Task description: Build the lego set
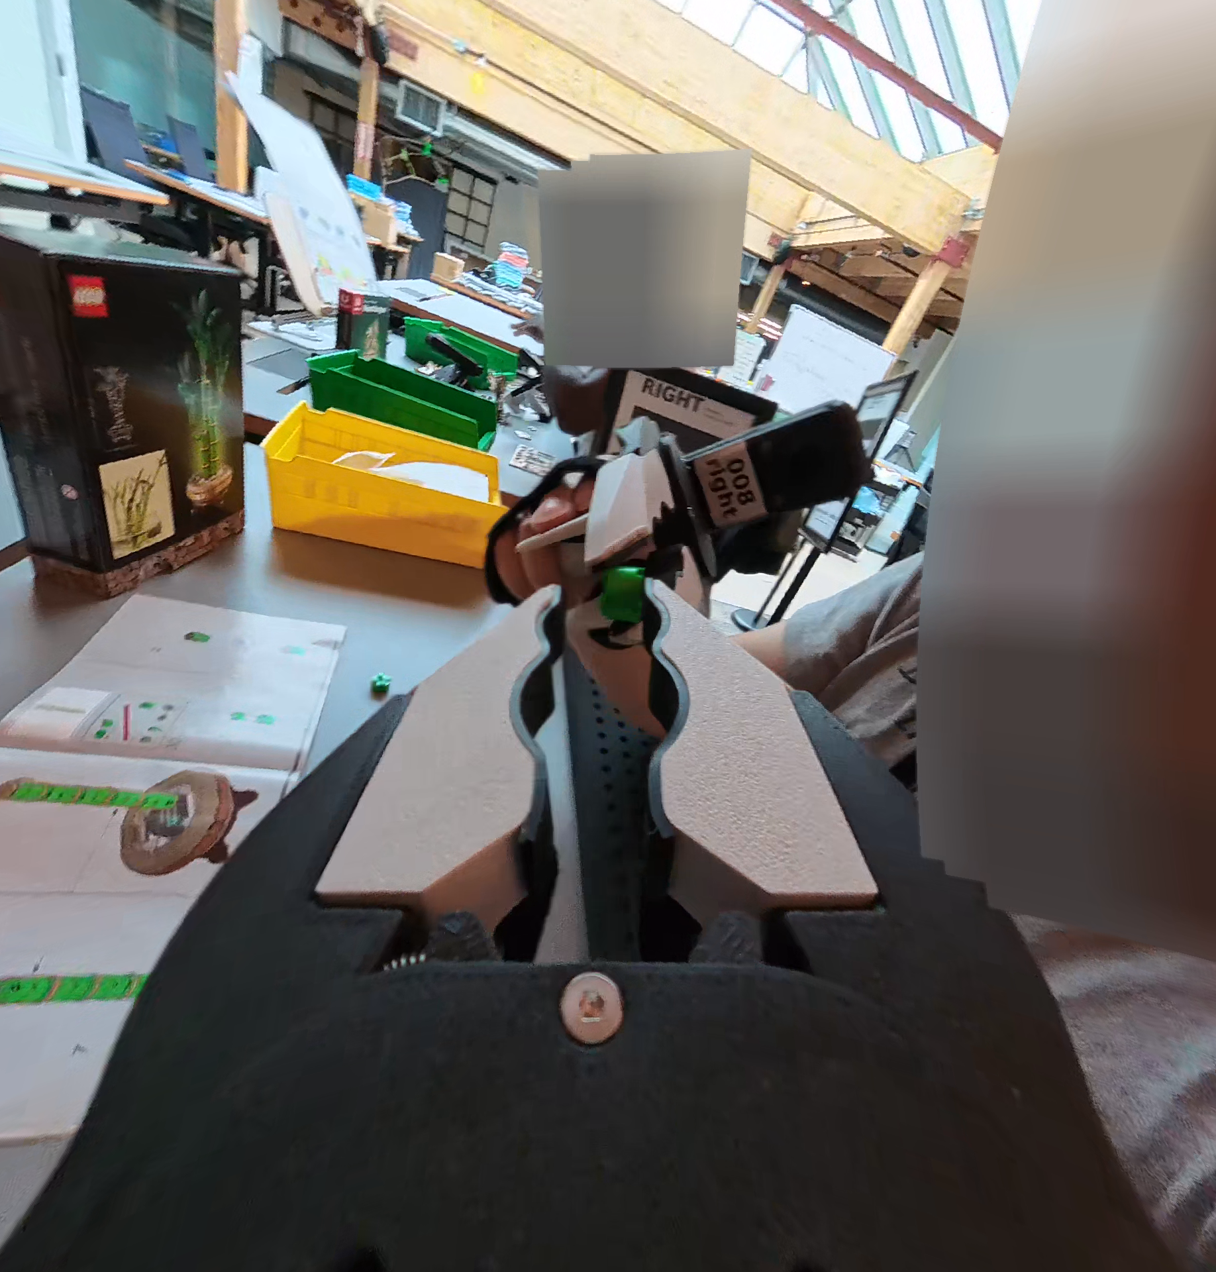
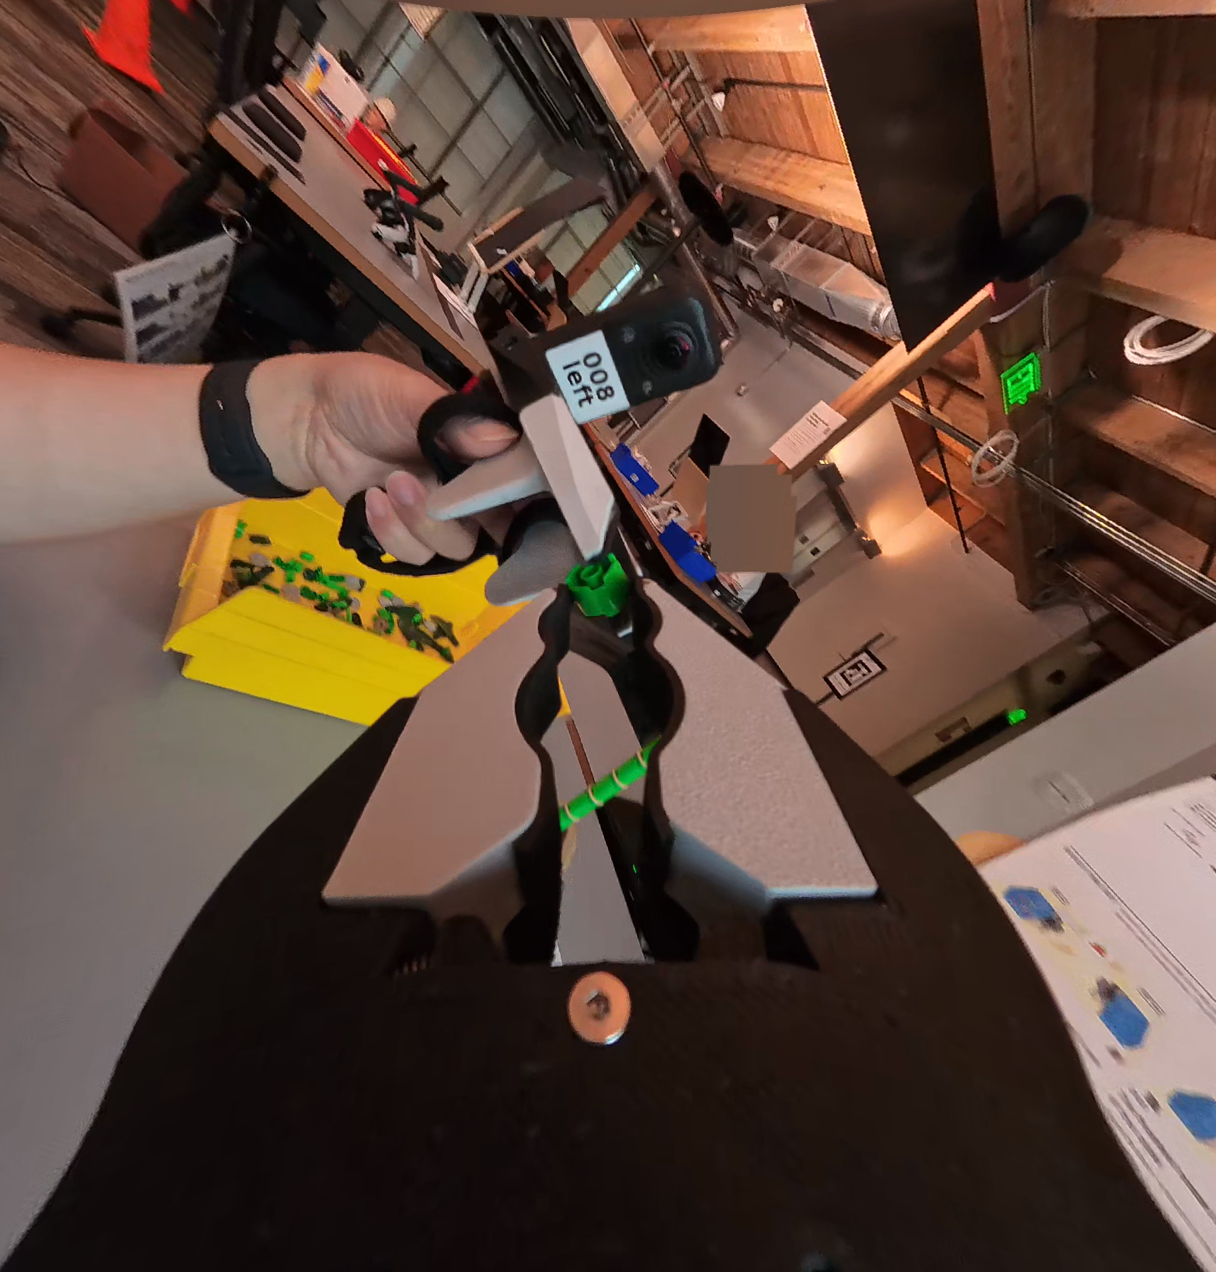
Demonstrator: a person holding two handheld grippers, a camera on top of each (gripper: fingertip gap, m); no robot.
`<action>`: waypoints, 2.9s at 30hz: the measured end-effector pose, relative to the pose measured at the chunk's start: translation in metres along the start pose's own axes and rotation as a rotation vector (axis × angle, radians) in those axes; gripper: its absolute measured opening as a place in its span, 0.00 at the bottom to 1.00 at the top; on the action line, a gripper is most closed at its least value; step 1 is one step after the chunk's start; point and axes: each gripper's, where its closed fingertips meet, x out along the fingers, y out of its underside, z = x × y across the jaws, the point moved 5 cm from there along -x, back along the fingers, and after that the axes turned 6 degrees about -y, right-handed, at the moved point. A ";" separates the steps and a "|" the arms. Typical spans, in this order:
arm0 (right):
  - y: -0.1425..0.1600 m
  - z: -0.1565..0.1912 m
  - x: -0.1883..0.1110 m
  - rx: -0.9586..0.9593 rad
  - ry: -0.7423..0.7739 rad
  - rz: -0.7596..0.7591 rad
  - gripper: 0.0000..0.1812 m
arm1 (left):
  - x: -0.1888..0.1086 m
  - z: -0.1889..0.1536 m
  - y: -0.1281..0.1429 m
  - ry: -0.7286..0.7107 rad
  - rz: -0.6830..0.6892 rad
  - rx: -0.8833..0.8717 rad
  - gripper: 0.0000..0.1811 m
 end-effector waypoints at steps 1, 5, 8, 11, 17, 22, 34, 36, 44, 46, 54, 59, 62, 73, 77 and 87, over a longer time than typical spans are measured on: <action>0.006 0.001 -0.007 -0.002 0.008 0.037 0.09 | 0.001 0.006 0.001 -0.034 0.005 -0.023 0.17; 0.087 0.002 -0.081 -0.101 0.024 0.518 0.09 | -0.011 0.024 0.001 -0.136 0.016 -0.087 0.20; 0.172 0.015 -0.172 -0.200 -0.094 0.982 0.10 | -0.027 0.025 -0.007 -0.202 -0.001 -0.053 0.19; 0.210 0.037 -0.224 -0.260 -0.249 1.162 0.10 | -0.040 0.023 -0.016 -0.251 -0.037 -0.009 0.18; 0.251 0.059 -0.245 -0.495 -0.524 1.315 0.10 | -0.055 0.018 -0.019 -0.286 -0.046 -0.003 0.17; 0.275 0.060 -0.244 -0.678 -0.640 1.474 0.10 | -0.059 0.012 -0.018 -0.314 -0.023 0.032 0.16; 0.279 0.080 -0.231 -0.715 -0.710 1.514 0.10 | -0.066 0.024 -0.017 -0.339 -0.019 0.002 0.17; 0.279 0.082 -0.229 -0.717 -0.707 1.508 0.11 | -0.065 0.024 -0.016 -0.324 -0.011 -0.004 0.17; 0.256 0.063 -0.228 -0.501 -0.517 1.383 0.18 | -0.076 0.021 -0.017 -0.334 0.001 -0.002 0.18; 0.235 0.040 -0.228 -0.375 -0.329 1.251 0.18 | -0.088 0.017 -0.022 -0.362 -0.032 0.020 0.19; 0.167 -0.027 -0.252 0.271 0.497 0.583 0.31 | -0.175 0.031 -0.034 -0.882 -0.134 0.104 0.22; 0.156 -0.031 -0.247 0.570 0.643 0.225 0.32 | -0.200 0.027 -0.005 -0.958 0.052 0.064 0.21; 0.154 -0.036 -0.238 0.607 0.686 0.139 0.31 | -0.210 0.036 0.021 -1.029 0.239 0.006 0.20; 0.192 -0.032 -0.231 0.586 0.711 0.211 0.31 | -0.198 0.098 0.117 -1.059 0.990 -0.229 0.16; 0.197 -0.028 -0.232 0.575 0.701 0.245 0.30 | -0.197 0.136 0.137 -1.017 1.084 -0.246 0.15; 0.208 -0.018 -0.219 0.468 0.630 0.384 0.30 | -0.200 0.168 0.165 -0.805 1.025 -0.189 0.17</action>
